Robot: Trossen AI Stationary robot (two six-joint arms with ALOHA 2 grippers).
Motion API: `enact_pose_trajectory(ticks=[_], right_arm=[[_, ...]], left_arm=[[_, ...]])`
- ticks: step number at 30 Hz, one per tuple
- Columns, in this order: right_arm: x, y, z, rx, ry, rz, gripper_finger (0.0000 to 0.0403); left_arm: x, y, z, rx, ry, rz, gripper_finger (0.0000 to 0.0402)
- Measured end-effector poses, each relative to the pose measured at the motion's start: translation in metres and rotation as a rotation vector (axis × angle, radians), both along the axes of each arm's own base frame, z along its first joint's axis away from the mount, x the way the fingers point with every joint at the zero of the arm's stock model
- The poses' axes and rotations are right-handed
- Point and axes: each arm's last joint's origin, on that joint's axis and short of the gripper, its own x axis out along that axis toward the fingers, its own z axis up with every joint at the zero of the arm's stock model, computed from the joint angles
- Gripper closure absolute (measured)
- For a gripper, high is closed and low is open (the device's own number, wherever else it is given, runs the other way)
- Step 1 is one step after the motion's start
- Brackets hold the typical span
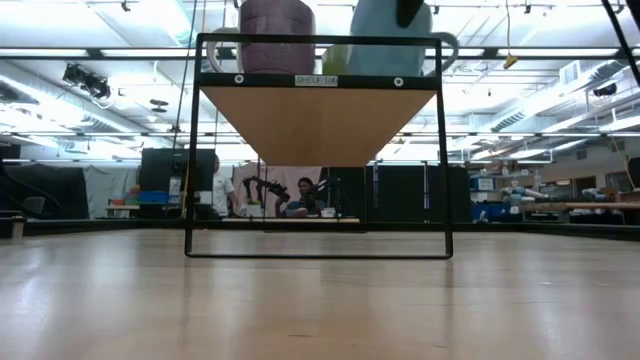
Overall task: Place coffee mugs
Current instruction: Put the blue mug on the shelf
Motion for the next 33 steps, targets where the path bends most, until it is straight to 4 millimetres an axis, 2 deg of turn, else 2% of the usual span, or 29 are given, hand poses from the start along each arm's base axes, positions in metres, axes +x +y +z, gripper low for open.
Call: enact_pose_trajectory(ticks=[5,17,28,33], right_arm=[[0.006,-0.006,0.001,-0.001,-0.044,0.036,0.0372],[0.011,-0.005,-0.003,0.01,-0.049,0.099,0.0367],[0.012,-0.004,-0.002,-0.001,-0.065,0.097,0.0289],[0.004,-0.005,0.009,-0.004,-0.1,0.044,0.0262]], left_arm=[[0.0,0.0,0.0,0.005,0.005,0.0,0.0256],[0.0,0.0,0.0,-0.002,0.001,0.0,0.0256],[0.0,0.0,-0.001,-0.001,0.003,0.0,0.0256],[-0.003,-0.002,0.0,-0.02,0.001,-0.036,0.0256]])
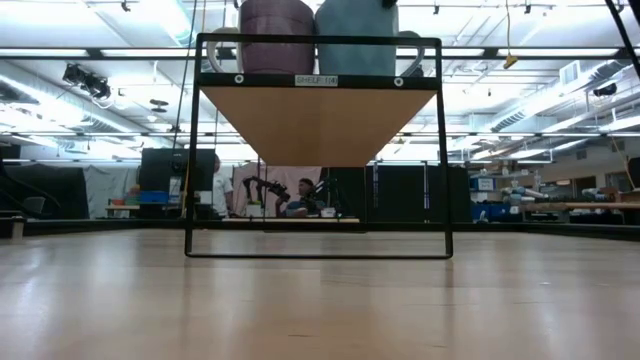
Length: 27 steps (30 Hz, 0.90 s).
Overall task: Place coffee mugs
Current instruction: Put the blue mug on the shelf, then return to Home Position
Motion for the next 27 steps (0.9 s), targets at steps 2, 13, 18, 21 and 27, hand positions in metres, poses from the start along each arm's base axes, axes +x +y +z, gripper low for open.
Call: enact_pose_trajectory(ticks=[2,13,18,21,27], right_arm=[[-0.005,-0.001,0.006,0.01,-0.018,-0.018,0.0255],[-0.051,0.003,0.048,0.038,-0.102,-0.118,0.0229],[-0.091,0.007,0.067,-0.012,-0.209,-0.165,0.0231],[-0.116,0.008,0.072,-0.003,-0.322,-0.173,0.0231],[-0.16,0.001,0.059,0.099,-0.526,-0.216,0.0234]], left_arm=[[-0.005,-0.001,0.004,-0.017,-0.018,-0.045,0.0256],[-0.029,0.022,0.006,-0.162,0.028,-0.171,0.0256],[-0.03,0.024,0.004,-0.19,0.048,-0.203,0.0256],[-0.028,0.023,0.003,-0.217,0.046,-0.252,0.0256],[-0.029,0.029,-0.034,-0.264,-0.011,-0.306,0.0256]])
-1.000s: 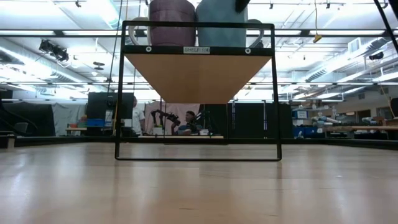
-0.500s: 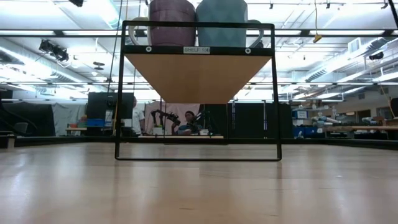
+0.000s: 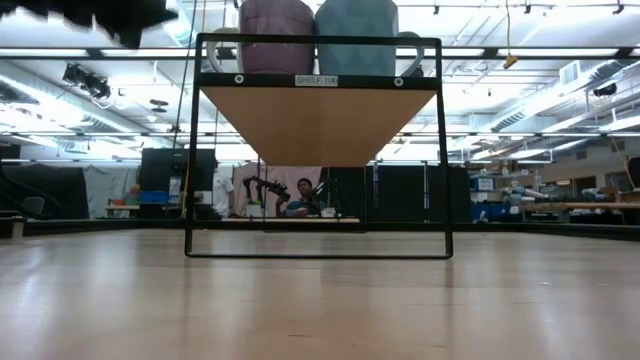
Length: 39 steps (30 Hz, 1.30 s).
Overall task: Place coffee mugs
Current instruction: Return to Home Position
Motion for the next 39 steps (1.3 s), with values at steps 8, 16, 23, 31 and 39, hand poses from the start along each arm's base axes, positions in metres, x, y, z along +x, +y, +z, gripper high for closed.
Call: enact_pose_trajectory(ticks=[8,16,23,31,39], right_arm=[[-0.029,-0.016,-0.037,0.028,-0.288,0.03,0.0241],[-0.05,-0.044,-0.078,0.047,-0.443,0.001,0.0256],[-0.059,-0.058,-0.121,0.029,-0.606,0.025,0.0284],[-0.066,-0.074,-0.174,-0.057,-0.712,-0.027,0.0302],[-0.076,-0.089,-0.216,-0.019,-0.772,-0.133,0.0311]], left_arm=[[-0.014,0.018,-0.023,-0.065,-0.07,0.043,0.0256],[-0.025,0.035,-0.037,-0.115,-0.125,0.069,0.0256],[-0.028,0.05,-0.05,-0.151,-0.151,0.084,0.0281],[-0.03,0.056,-0.072,-0.183,-0.207,0.101,0.0333],[-0.031,0.053,-0.074,-0.088,-0.188,0.126,0.0388]])
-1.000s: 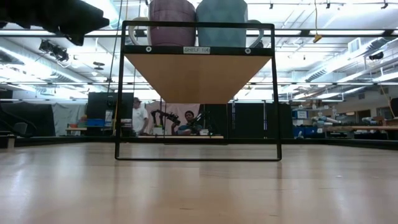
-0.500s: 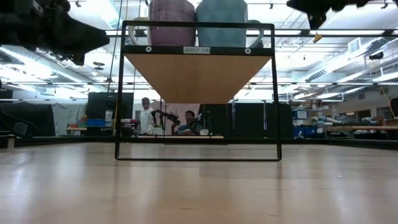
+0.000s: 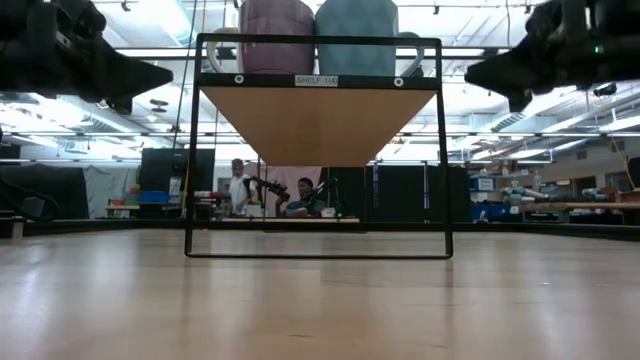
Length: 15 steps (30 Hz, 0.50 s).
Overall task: Place coffee mugs
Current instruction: Return to Home Position
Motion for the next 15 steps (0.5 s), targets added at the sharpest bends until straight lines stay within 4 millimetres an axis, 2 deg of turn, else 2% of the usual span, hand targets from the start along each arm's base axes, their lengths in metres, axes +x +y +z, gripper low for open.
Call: enact_pose_trajectory(ticks=[7,10,15], right_arm=[[-0.007,-0.006,-0.027,0.042,-0.122,-0.021,0.032],[-0.007,-0.009,-0.028,0.045,-0.109,-0.048,0.0322],[-0.009,-0.011,-0.021,0.044,-0.19,-0.121,0.0323]], left_arm=[[-0.001,-0.001,-0.001,-0.031,0.007,0.049,0.0392],[-0.001,-0.002,0.0,-0.05,-0.01,0.036,0.0389],[-0.001,-0.003,0.001,-0.055,-0.025,0.031,0.0387]])
